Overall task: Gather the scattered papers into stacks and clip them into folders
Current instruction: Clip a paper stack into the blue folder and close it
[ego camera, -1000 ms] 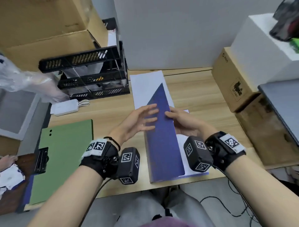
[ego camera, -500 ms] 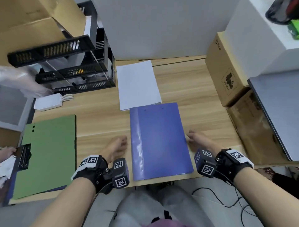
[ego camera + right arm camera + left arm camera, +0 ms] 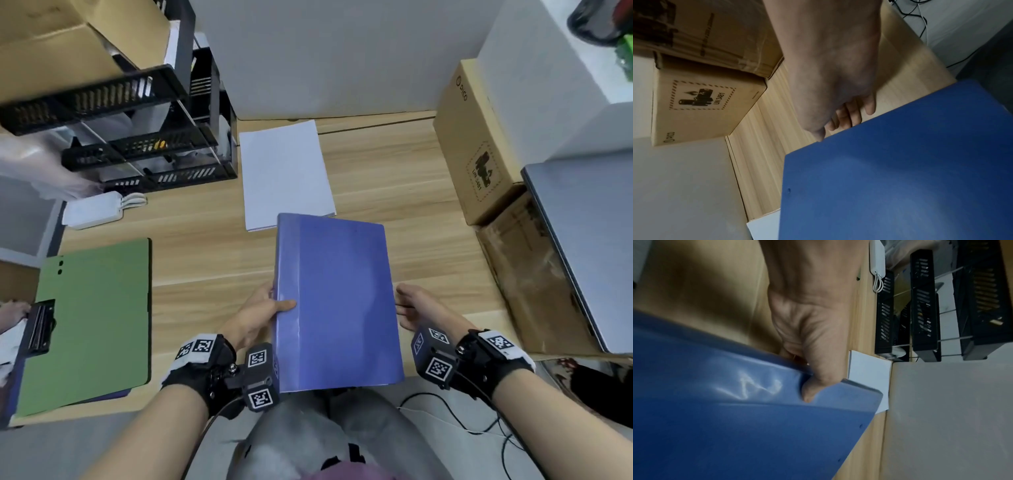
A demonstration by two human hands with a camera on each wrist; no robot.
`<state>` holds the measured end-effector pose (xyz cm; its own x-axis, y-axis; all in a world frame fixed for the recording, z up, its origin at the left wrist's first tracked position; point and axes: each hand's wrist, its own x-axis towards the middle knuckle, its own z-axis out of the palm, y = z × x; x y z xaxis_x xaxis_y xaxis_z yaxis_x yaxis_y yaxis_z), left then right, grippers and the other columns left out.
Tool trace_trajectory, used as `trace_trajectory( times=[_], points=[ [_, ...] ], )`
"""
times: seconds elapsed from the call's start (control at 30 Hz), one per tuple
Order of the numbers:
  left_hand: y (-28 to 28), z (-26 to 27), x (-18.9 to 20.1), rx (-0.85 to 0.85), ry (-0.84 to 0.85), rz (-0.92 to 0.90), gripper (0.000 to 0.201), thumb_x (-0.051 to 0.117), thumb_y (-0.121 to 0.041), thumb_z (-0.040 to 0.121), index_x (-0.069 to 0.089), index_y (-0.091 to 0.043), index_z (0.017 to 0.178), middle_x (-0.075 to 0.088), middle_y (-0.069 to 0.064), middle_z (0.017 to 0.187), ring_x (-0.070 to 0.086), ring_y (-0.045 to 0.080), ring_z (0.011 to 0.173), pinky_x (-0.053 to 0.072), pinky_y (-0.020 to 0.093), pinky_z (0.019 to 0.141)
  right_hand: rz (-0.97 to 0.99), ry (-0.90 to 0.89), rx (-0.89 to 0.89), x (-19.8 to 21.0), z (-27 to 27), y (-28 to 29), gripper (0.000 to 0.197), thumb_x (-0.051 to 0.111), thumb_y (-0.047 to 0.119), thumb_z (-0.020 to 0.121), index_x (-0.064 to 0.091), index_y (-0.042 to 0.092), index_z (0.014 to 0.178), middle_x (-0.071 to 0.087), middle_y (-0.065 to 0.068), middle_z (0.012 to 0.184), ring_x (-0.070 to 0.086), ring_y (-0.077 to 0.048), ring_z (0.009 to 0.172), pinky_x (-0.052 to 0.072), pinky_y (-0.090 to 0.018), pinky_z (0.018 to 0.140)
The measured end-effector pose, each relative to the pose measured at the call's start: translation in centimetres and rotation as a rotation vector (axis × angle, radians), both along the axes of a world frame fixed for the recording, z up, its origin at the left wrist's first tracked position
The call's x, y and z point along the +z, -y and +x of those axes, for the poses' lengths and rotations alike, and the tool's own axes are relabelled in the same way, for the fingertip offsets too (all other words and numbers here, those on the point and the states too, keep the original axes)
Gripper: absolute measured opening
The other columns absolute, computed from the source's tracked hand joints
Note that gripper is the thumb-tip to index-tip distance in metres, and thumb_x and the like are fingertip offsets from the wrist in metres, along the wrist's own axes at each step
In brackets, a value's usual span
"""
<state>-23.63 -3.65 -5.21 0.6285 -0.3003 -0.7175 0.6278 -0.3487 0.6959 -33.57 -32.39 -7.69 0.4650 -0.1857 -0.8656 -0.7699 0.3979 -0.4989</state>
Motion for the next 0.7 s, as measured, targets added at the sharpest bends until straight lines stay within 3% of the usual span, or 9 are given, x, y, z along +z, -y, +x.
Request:
trace_trajectory(
  times=[0.07,0.17,0.27,0.3,0.37,0.47,0.57,0.63,0.7],
  points=[
    [0.6,0.7,0.8,0.045,0.038,-0.090,0.035,0.061,0.006,0.087,0.061,-0.012,0.117,0.071,0.012,0.114,0.070,0.027,0.099,0.054,0.045,0.090,0.018,0.011,-0.041,0.1,-0.1,-0.3,0.031,0.045,0.030,0.098,0.052,0.022,0.068,0.045,0.005,0.063,0.036,-0.010,0.050,0.026,-0.018,0.041],
    [1.1,2.0,2.0,0.158,0.089,-0.215,0.035,0.059,0.006,0.088,0.059,-0.003,0.122,0.072,0.015,0.108,0.072,0.027,0.088,0.058,0.042,0.083,0.073,0.048,-0.060,1.1,-0.4,-0.9,0.026,0.051,0.031,0.098,0.064,0.014,0.084,0.063,0.001,0.065,0.057,-0.012,0.052,0.046,-0.020,0.049],
    [1.1,3.4,3.5,0.226,0.160,-0.270,0.034,0.061,-0.002,0.090,0.059,-0.007,0.123,0.072,0.015,0.110,0.072,0.025,0.087,0.059,0.036,0.078,0.131,0.099,-0.007,1.9,-0.5,-1.6,0.035,0.064,0.041,0.087,0.071,0.010,0.102,0.061,-0.010,0.095,0.053,-0.029,0.085,0.044,-0.035,0.074],
    [1.0,3.8,3.8,0.238,0.194,-0.263,0.033,0.061,-0.004,0.091,0.058,-0.009,0.124,0.071,0.013,0.110,0.072,0.023,0.088,0.059,0.034,0.076,0.112,0.128,0.001,2.0,-0.4,-1.9,0.036,0.065,0.037,0.086,0.071,0.008,0.105,0.058,-0.011,0.102,0.049,-0.030,0.092,0.043,-0.040,0.079],
    [0.7,4.6,4.4,0.237,0.257,-0.238,0.034,0.058,-0.011,0.095,0.052,-0.013,0.129,0.069,0.009,0.118,0.070,0.023,0.099,0.058,0.037,0.083,0.067,0.193,0.024,2.6,0.3,-2.8,0.028,0.058,0.019,0.094,0.063,0.003,0.116,0.066,-0.010,0.109,0.061,-0.029,0.093,0.050,-0.041,0.085],
    [0.0,4.8,5.2,0.139,0.270,-0.242,0.041,0.051,-0.016,0.099,0.043,-0.020,0.139,0.062,0.002,0.131,0.064,0.024,0.114,0.053,0.043,0.095,-0.073,0.259,0.018,3.5,1.6,-4.3,0.021,0.047,0.002,0.098,0.059,0.004,0.115,0.071,-0.006,0.099,0.072,-0.019,0.077,0.058,-0.027,0.065],
    [-1.3,4.3,5.2,0.121,0.201,-0.263,0.042,0.053,-0.008,0.097,0.044,-0.023,0.136,0.065,0.000,0.124,0.068,0.019,0.102,0.058,0.029,0.078,-0.193,0.274,0.013,3.5,2.9,-4.9,0.026,0.050,0.004,0.096,0.058,0.004,0.121,0.068,-0.012,0.115,0.067,-0.031,0.099,0.054,-0.044,0.090],
    [-2.6,4.1,4.4,0.120,0.157,-0.214,0.045,0.055,-0.010,0.097,0.043,-0.019,0.139,0.066,0.003,0.124,0.068,0.015,0.094,0.058,0.025,0.070,-0.178,0.297,-0.025,3.6,3.8,-5.0,0.025,0.048,0.004,0.098,0.056,0.008,0.121,0.067,-0.010,0.114,0.065,-0.028,0.097,0.056,-0.042,0.084],
    [-3.3,4.0,4.1,0.069,0.105,-0.187,0.037,0.049,-0.016,0.101,0.046,-0.018,0.137,0.066,0.003,0.122,0.069,0.014,0.089,0.060,0.029,0.066,-0.157,0.330,-0.067,4.4,4.6,-5.1,0.018,0.049,0.004,0.098,0.058,0.011,0.111,0.066,-0.010,0.110,0.065,-0.025,0.089,0.056,-0.036,0.075]
  ],
)
